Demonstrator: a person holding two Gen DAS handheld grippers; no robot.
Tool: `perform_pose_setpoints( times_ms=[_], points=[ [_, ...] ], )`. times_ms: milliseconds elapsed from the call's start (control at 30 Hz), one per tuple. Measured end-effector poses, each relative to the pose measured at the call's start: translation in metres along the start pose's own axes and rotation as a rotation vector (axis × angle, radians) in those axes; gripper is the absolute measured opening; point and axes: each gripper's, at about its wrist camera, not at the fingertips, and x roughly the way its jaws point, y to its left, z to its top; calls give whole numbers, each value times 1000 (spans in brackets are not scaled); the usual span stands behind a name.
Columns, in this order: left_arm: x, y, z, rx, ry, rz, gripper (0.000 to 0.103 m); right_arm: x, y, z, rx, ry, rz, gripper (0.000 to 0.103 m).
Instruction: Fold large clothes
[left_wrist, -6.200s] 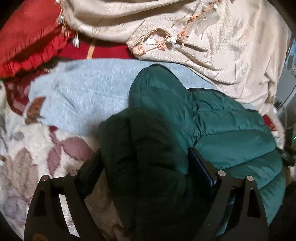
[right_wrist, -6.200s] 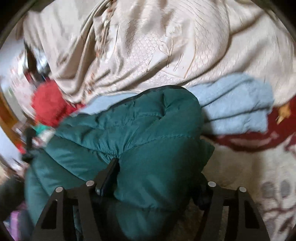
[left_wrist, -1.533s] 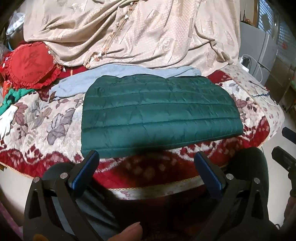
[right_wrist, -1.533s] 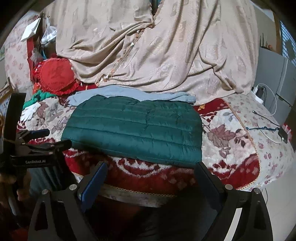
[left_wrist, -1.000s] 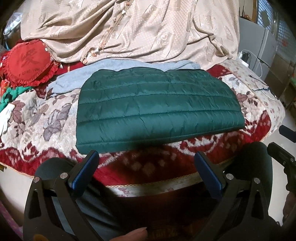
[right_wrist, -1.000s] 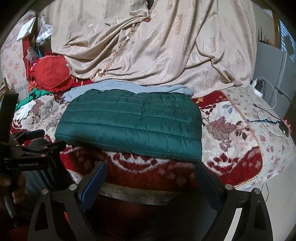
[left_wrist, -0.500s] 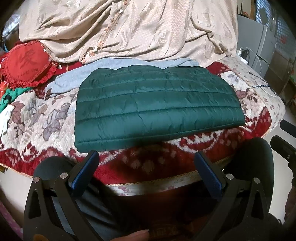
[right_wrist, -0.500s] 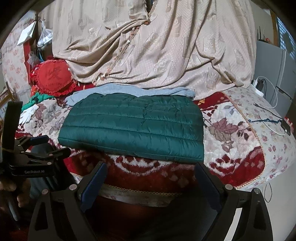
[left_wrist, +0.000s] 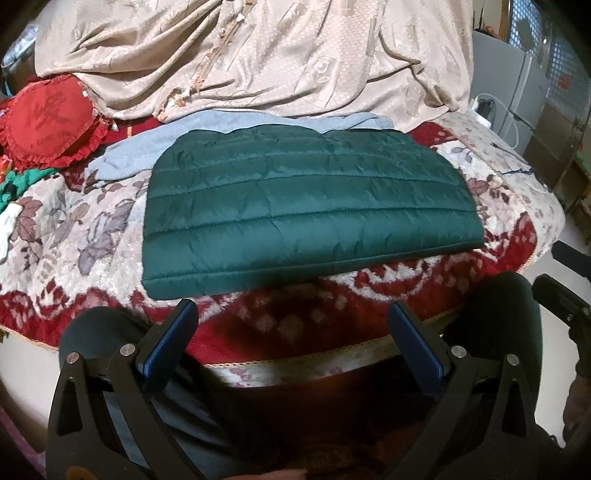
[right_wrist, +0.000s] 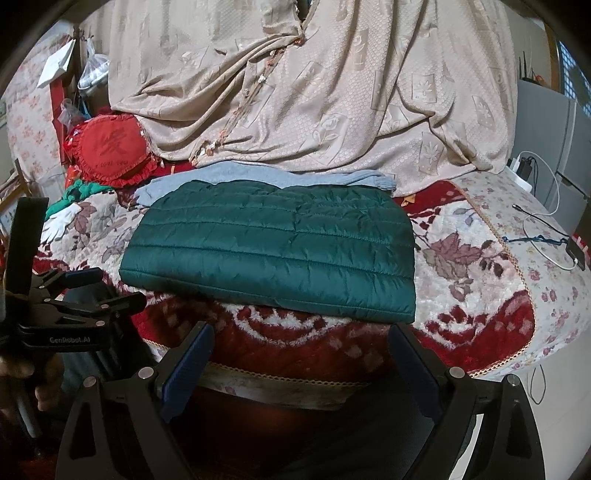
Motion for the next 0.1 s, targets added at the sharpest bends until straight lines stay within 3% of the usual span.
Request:
perform_pose_setpoints(
  times_ms=[100],
  points=[
    [-5, -3, -2, 26, -44, 62, 103, 1, 0, 0, -1, 2, 0, 93]
  ],
)
